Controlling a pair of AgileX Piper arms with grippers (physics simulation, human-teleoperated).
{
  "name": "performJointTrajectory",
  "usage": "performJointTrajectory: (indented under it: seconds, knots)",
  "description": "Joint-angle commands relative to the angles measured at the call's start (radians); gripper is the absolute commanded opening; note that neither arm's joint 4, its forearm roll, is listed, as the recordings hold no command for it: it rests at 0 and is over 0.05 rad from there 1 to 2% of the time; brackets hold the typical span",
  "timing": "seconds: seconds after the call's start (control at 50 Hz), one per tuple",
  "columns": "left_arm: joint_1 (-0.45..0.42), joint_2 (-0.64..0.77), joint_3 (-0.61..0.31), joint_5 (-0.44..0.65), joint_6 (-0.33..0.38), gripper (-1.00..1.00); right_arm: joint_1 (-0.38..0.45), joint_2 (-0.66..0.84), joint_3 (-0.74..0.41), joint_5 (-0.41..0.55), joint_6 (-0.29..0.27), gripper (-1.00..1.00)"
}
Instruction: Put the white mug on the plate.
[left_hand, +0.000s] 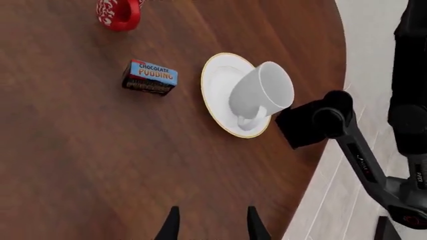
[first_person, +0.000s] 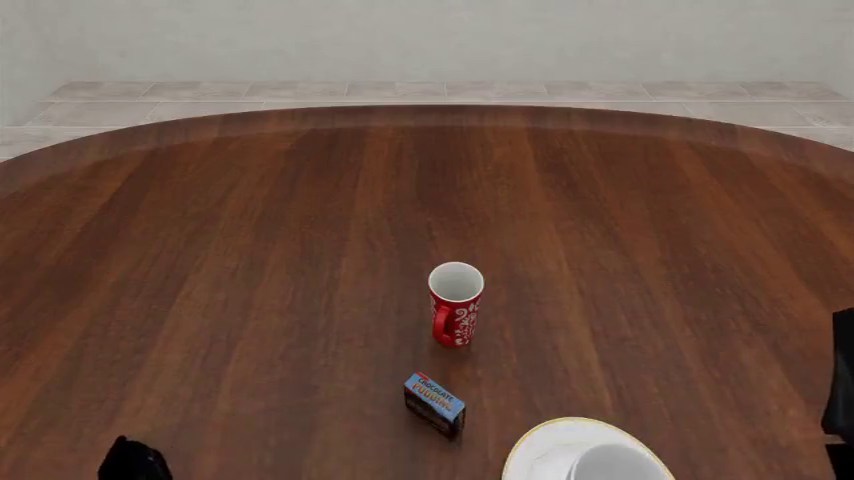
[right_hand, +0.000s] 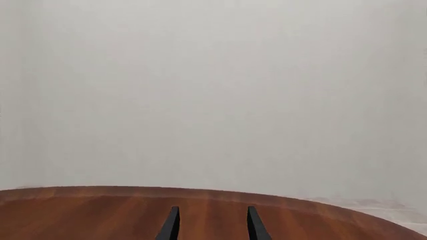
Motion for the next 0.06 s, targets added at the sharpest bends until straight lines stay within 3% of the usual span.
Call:
performJointTrajectory:
  seconds: [0.02, 0.06]
  knots:
    - [0.016, -0.095, 0.017, 0.063, -0.019, 1.0, 0.014, 0.0, -0.038, -0.018, -0.027, 1.0]
    - [0.021, -0.113, 0.023, 0.074, -0.019, 1.0, 0.017, 0.0, -0.042, -0.019, -0.033, 1.0]
